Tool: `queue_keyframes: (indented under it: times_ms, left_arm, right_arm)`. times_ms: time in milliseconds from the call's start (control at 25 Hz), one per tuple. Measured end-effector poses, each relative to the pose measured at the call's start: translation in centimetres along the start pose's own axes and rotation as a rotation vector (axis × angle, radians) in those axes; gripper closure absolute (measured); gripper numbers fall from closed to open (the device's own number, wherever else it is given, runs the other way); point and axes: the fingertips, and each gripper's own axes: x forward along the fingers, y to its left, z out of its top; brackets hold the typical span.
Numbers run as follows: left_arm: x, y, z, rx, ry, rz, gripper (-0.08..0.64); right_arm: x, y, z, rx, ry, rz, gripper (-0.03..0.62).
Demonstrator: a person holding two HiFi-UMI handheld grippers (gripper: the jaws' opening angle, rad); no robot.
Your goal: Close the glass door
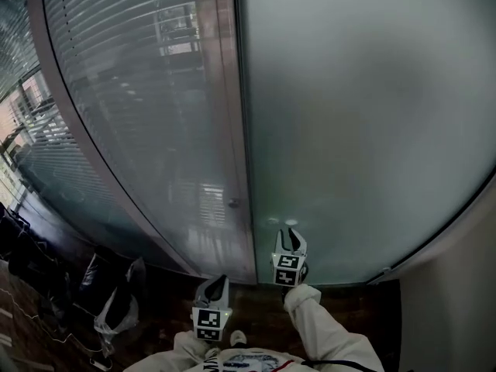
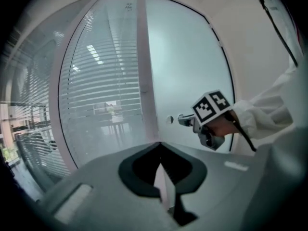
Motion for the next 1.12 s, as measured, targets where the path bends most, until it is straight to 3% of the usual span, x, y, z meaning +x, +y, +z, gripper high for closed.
queue_keyframes:
  times_ms: [200, 520, 680, 880, 1120]
  left_arm:
    - [-1.7, -3.9, 1.0, 0.008, -0.008, 0.007, 0.558]
    - [-3.3, -10.9, 3.5, 0.033, -0.061, 0.011, 0.558]
    - [-3.8, -13.1, 4.1, 0.034, -0.067, 0.027, 0.558]
    - [-4.7, -15.9, 4.0, 0.057, -0.105, -0.018, 0.558]
    - [-6.2, -17.1, 4.7, 0.069, -0.13, -0.042, 0.558]
  right_arm:
    - [-6.3, -1.5, 1.7, -0.012, -0.078, 0.059, 0.583]
    - [-16.4, -4.5, 2.8, -0.11, -0.147, 0.158, 0.586]
    - [-20.7, -5.6, 2.7, -0.088, -0.156, 0.206, 0.586]
    - [-24.6, -6.8, 1.4, -0.053, -0.167, 0.225, 0.587]
    - [-28.4, -7.5, 1.9, -0.055, -0.188, 0.192, 0.588]
